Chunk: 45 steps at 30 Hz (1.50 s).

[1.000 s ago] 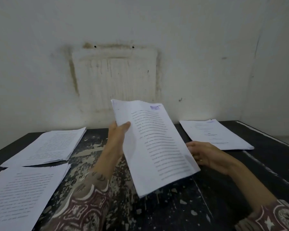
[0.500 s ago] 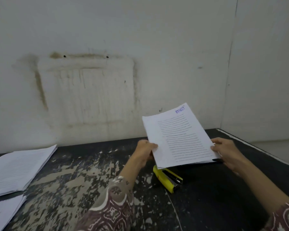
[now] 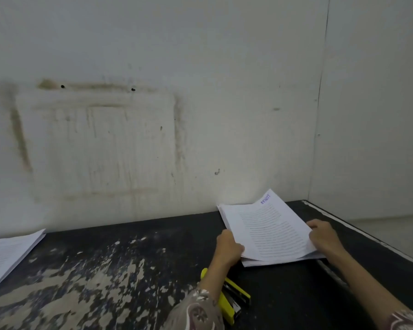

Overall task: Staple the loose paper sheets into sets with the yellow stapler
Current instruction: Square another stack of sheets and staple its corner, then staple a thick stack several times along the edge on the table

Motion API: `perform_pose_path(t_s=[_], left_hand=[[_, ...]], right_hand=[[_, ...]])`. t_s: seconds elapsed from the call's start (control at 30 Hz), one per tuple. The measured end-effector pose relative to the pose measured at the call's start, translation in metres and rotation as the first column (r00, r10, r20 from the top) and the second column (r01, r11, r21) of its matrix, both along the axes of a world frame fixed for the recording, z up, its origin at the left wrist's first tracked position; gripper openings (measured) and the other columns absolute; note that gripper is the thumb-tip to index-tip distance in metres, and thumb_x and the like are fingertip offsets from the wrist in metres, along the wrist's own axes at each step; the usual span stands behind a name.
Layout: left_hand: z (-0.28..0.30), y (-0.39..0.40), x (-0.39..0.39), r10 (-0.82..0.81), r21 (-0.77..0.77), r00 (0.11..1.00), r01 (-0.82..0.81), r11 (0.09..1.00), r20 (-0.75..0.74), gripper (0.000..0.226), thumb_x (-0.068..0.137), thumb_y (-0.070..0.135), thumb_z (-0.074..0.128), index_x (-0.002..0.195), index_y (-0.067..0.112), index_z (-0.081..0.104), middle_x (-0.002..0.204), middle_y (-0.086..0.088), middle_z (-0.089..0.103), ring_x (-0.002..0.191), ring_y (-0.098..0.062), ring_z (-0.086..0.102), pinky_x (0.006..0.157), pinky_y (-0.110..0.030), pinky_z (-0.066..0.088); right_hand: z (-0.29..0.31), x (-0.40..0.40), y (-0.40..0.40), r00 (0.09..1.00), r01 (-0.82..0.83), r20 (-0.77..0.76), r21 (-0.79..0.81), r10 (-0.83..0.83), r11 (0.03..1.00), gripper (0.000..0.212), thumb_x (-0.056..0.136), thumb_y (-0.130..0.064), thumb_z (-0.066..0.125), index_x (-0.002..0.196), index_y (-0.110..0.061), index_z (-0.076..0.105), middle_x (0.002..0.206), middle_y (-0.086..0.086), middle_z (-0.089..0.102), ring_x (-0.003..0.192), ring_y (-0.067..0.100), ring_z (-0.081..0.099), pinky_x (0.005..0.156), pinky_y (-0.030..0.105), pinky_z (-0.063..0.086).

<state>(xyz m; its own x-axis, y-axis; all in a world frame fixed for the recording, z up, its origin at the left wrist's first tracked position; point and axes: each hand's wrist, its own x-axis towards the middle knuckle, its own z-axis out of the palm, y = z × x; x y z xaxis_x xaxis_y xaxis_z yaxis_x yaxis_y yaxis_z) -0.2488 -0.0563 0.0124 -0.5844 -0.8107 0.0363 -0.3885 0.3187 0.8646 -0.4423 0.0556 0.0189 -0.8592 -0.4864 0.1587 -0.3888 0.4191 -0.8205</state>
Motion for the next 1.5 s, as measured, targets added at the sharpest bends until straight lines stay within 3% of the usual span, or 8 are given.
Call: perform_pose_path(t_s=[0.17,0.37,0.53,0.67,0.93,1.07,1.2,1.5], left_hand=[[-0.010,-0.010,-0.002,0.024,-0.063,0.997,-0.020,0.998,0.071,0.026,0.085,0.011,0.057,0.070,0.014,0.036,0.102,-0.015,0.053,0.090,-0.021,0.055,0.074,-0.030,0.046],[-0.007,-0.018,0.006,0.065,-0.136,0.997,-0.059,0.989,0.042,0.013,0.089,0.019,0.056,0.088,0.008,0.048,0.098,-0.010,0.056,0.081,-0.015,0.053,0.056,-0.016,0.039],[0.006,-0.021,0.028,0.095,-0.188,0.995,-0.093,0.978,0.005,0.017,0.088,0.022,0.056,0.092,0.005,0.058,0.094,-0.007,0.060,0.087,-0.019,0.059,0.076,-0.029,0.049],[0.024,-0.022,0.066,0.083,-0.257,0.997,-0.079,0.963,0.005,0.019,0.088,0.024,0.057,0.090,0.006,0.062,0.092,-0.006,0.061,0.086,-0.018,0.058,0.073,-0.028,0.046],[0.054,-0.016,0.194,0.127,-0.292,0.990,-0.105,0.951,0.059,0.021,0.089,0.024,0.057,0.091,0.005,0.065,0.082,-0.004,0.063,0.075,-0.014,0.058,0.067,-0.023,0.045],[0.059,-0.003,0.267,0.169,-0.269,0.984,-0.151,0.951,0.046,0.018,0.091,0.024,0.056,0.085,0.009,0.063,0.080,-0.005,0.063,0.071,-0.015,0.058,0.053,-0.019,0.041],[0.057,0.014,0.342,0.237,-0.233,0.972,-0.231,0.945,-0.004,0.018,0.091,0.022,0.055,0.083,0.007,0.062,0.080,-0.009,0.065,0.074,-0.019,0.060,0.061,-0.023,0.045],[0.033,0.028,0.495,0.579,-0.334,0.814,-0.533,0.777,0.048,0.020,0.089,0.020,0.057,0.086,0.001,0.063,0.085,-0.009,0.064,0.081,-0.021,0.058,0.066,-0.028,0.043]], right_hand=[[-0.018,-0.005,-0.005,0.993,0.015,-0.118,0.067,-0.007,0.998,0.022,0.080,0.013,0.036,0.090,0.009,0.055,0.092,0.022,0.058,0.078,0.028,0.050,0.065,0.033,0.038],[-0.017,0.002,-0.004,0.917,0.112,-0.399,0.314,0.024,0.943,0.012,0.087,-0.002,0.042,0.090,-0.009,0.052,0.109,0.013,0.052,0.103,0.027,0.044,0.080,0.034,0.033],[-0.002,0.026,-0.013,0.929,0.039,-0.367,0.222,0.047,0.974,0.025,0.089,-0.003,0.046,0.111,-0.005,0.058,0.120,0.014,0.051,0.113,0.027,0.043,0.091,0.035,0.036],[0.016,0.067,-0.023,0.944,-0.133,-0.294,0.064,0.146,0.989,0.022,0.087,-0.003,0.050,0.108,-0.003,0.060,0.119,0.017,0.052,0.115,0.031,0.044,0.095,0.037,0.037],[0.062,0.216,-0.029,0.881,-0.470,-0.148,-0.178,0.449,0.865,0.012,0.087,-0.005,0.055,0.088,-0.001,0.066,0.091,0.010,0.063,0.083,0.018,0.055,0.073,0.026,0.041],[0.068,0.291,-0.028,0.811,-0.585,-0.110,-0.190,0.575,0.789,0.010,0.087,-0.009,0.057,0.084,-0.006,0.066,0.081,0.005,0.063,0.079,0.016,0.057,0.072,0.026,0.045],[0.057,0.361,-0.028,0.722,-0.690,-0.096,-0.171,0.685,0.703,0.010,0.087,-0.011,0.059,0.081,-0.009,0.067,0.066,-0.005,0.058,0.066,0.009,0.054,0.062,0.020,0.042],[0.005,0.496,-0.024,0.472,-0.879,-0.141,-0.007,0.870,0.476,0.018,0.089,-0.016,0.055,0.095,-0.004,0.067,0.084,0.003,0.063,0.074,0.007,0.053,0.060,0.013,0.039]])
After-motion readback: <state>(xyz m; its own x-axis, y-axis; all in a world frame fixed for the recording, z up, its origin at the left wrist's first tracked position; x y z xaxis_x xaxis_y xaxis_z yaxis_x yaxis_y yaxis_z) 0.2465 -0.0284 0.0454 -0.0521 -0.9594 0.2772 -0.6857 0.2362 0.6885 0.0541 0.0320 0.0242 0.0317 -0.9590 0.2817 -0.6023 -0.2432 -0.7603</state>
